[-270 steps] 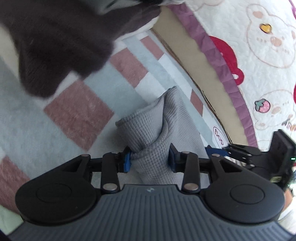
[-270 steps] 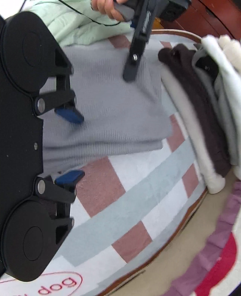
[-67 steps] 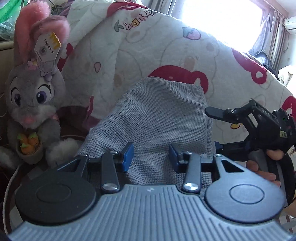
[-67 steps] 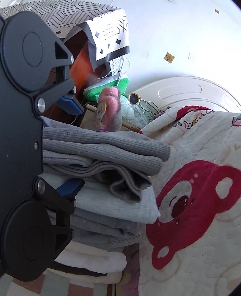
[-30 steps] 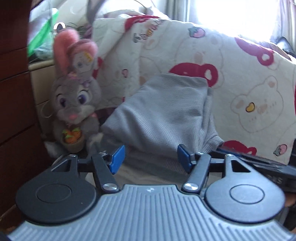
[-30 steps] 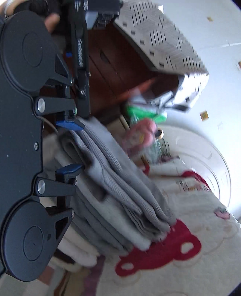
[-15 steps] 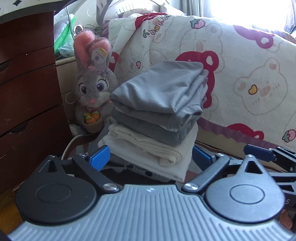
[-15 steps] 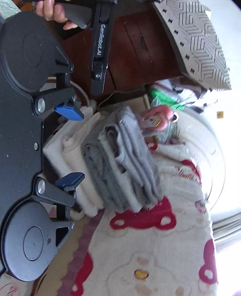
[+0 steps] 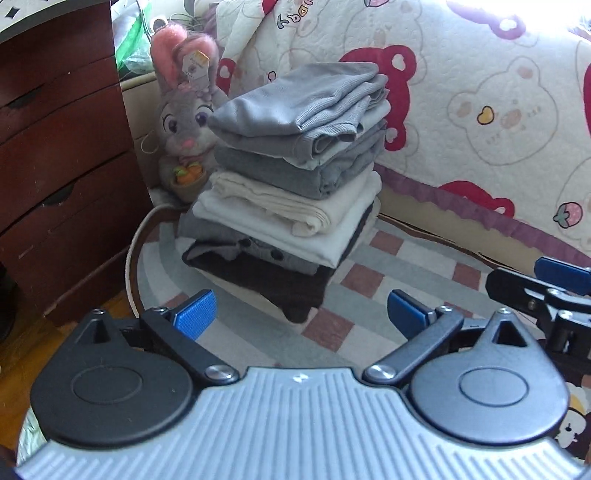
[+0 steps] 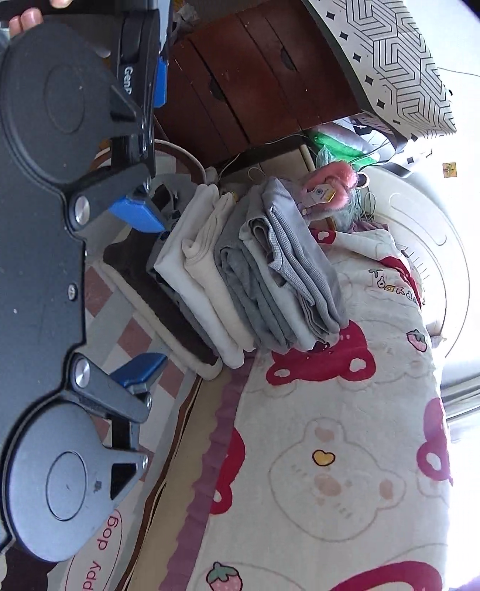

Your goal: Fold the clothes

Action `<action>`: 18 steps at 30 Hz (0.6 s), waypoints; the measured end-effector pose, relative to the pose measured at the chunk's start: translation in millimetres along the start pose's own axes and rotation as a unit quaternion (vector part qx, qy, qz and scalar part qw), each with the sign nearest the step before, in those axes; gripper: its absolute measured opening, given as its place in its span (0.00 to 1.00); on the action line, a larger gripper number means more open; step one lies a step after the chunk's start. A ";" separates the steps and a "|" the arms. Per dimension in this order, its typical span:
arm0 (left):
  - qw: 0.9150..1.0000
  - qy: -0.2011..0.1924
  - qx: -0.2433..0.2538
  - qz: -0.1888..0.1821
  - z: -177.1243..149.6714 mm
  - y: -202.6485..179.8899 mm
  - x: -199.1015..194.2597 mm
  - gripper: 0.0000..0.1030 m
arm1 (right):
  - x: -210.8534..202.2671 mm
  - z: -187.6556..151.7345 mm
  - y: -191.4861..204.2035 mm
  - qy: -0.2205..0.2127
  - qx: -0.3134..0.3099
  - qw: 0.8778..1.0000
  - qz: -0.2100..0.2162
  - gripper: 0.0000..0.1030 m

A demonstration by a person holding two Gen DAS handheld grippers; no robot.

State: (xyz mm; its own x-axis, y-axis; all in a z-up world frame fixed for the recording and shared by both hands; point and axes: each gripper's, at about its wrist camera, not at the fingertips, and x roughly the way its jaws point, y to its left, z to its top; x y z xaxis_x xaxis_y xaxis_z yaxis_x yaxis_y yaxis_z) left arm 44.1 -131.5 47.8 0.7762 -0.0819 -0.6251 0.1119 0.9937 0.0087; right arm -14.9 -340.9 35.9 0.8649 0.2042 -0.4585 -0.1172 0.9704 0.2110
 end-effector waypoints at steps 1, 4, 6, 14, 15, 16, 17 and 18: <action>1.000 0.003 0.000 0.002 -3.1 -2.2 -2.7 0.98 | -4.5 -0.5 3.3 -0.001 -0.006 1.000 -0.002 0.78; 1.000 0.006 0.007 -0.001 -9.9 -9.3 -11.5 0.98 | -12.7 -3.1 7.0 -0.003 -0.010 1.000 -0.006 0.79; 1.000 0.003 0.015 0.001 -13.0 -13.6 -17.5 0.98 | -18.2 -4.9 9.4 -0.005 -0.013 1.000 -0.008 0.81; 1.000 -0.011 0.022 0.004 -23.4 -15.5 -35.3 0.98 | -40.1 -12.1 19.2 -0.013 -0.024 0.999 -0.017 0.81; 1.000 -0.011 0.021 0.004 -24.6 -15.8 -36.0 0.98 | -42.7 -13.0 20.3 -0.013 -0.025 0.999 -0.018 0.81; 1.000 -0.012 0.021 0.004 -25.6 -16.2 -36.4 0.98 | -43.3 -14.0 20.4 -0.012 -0.025 0.999 -0.020 0.81; 1.000 -0.013 0.020 0.004 -26.5 -16.6 -36.8 0.98 | -44.0 -15.0 20.4 -0.011 -0.025 0.999 -0.022 0.81; 1.000 -0.014 0.020 0.005 -27.4 -17.2 -37.3 0.98 | -44.7 -16.0 20.5 -0.009 -0.025 0.999 -0.024 0.81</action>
State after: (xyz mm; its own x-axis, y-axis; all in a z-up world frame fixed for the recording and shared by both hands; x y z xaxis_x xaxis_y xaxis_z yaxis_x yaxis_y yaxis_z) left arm -3.8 -143.5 49.6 0.7938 -0.0749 -0.6035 0.1292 0.9905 0.0470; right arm -63.8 -328.2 46.9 0.8793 0.1545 -0.4506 -0.0990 0.9846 0.1444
